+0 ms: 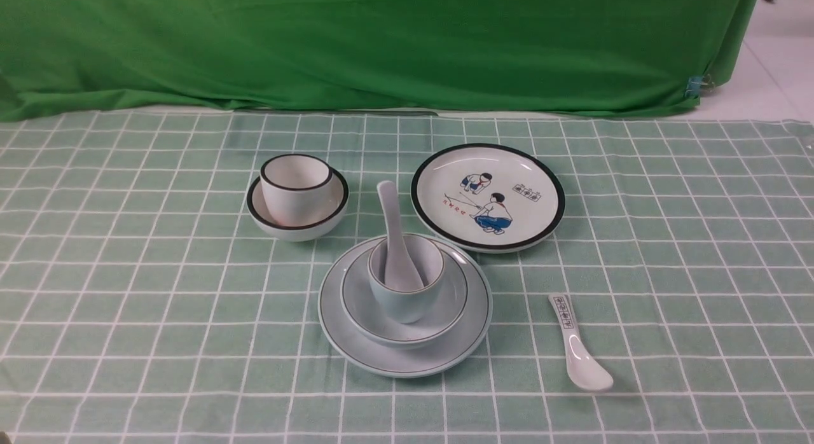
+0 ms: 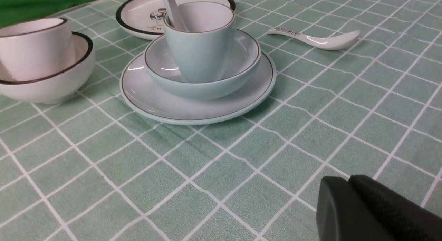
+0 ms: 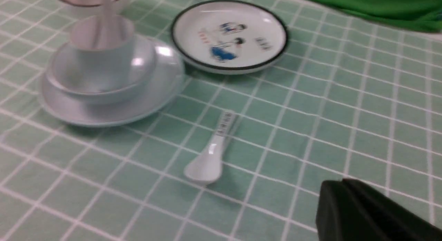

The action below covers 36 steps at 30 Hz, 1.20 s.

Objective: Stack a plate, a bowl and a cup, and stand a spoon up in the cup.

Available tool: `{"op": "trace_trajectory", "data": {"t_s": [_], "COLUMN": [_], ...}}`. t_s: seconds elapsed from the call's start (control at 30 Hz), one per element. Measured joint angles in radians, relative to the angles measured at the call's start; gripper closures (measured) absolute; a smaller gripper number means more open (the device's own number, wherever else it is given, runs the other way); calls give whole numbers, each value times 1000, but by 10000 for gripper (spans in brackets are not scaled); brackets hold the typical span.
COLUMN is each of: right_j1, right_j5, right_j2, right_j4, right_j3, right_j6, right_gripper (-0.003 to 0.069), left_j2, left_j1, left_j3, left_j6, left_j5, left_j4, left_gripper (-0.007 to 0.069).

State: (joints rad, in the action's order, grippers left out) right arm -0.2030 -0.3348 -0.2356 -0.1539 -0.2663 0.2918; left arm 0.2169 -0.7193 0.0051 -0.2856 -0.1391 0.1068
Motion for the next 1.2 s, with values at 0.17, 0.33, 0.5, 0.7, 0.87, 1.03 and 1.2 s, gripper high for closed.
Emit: {"op": "trace_trajectory", "data": {"t_s": [0.17, 0.33, 0.5, 0.7, 0.87, 1.03, 1.2], "right_j1": [117, 123, 121, 121, 121, 121, 121], "right_j5": [60, 93, 94, 95, 95, 95, 95], "right_j2": [199, 234, 234, 234, 234, 234, 234], "right_j4": [-13, -15, -16, -16, -16, -16, -16], "right_j3": [214, 272, 272, 272, 272, 272, 272], "right_j6": [20, 20, 6, 3, 1, -3, -6], "right_gripper": [643, 643, 643, 639, 627, 620, 606], "left_j2": [0, 0, 0, 0, 0, 0, 0], "left_j1": [0, 0, 0, 0, 0, 0, 0], "left_j3": [2, 2, 2, 2, 2, 2, 2], "left_j6": [1, 1, 1, 1, 1, 1, 1], "left_j5": [4, 6, 6, 6, 6, 6, 6], "left_j4": [0, 0, 0, 0, 0, 0, 0], "left_gripper": [613, 613, 613, 613, 613, 613, 613]}}
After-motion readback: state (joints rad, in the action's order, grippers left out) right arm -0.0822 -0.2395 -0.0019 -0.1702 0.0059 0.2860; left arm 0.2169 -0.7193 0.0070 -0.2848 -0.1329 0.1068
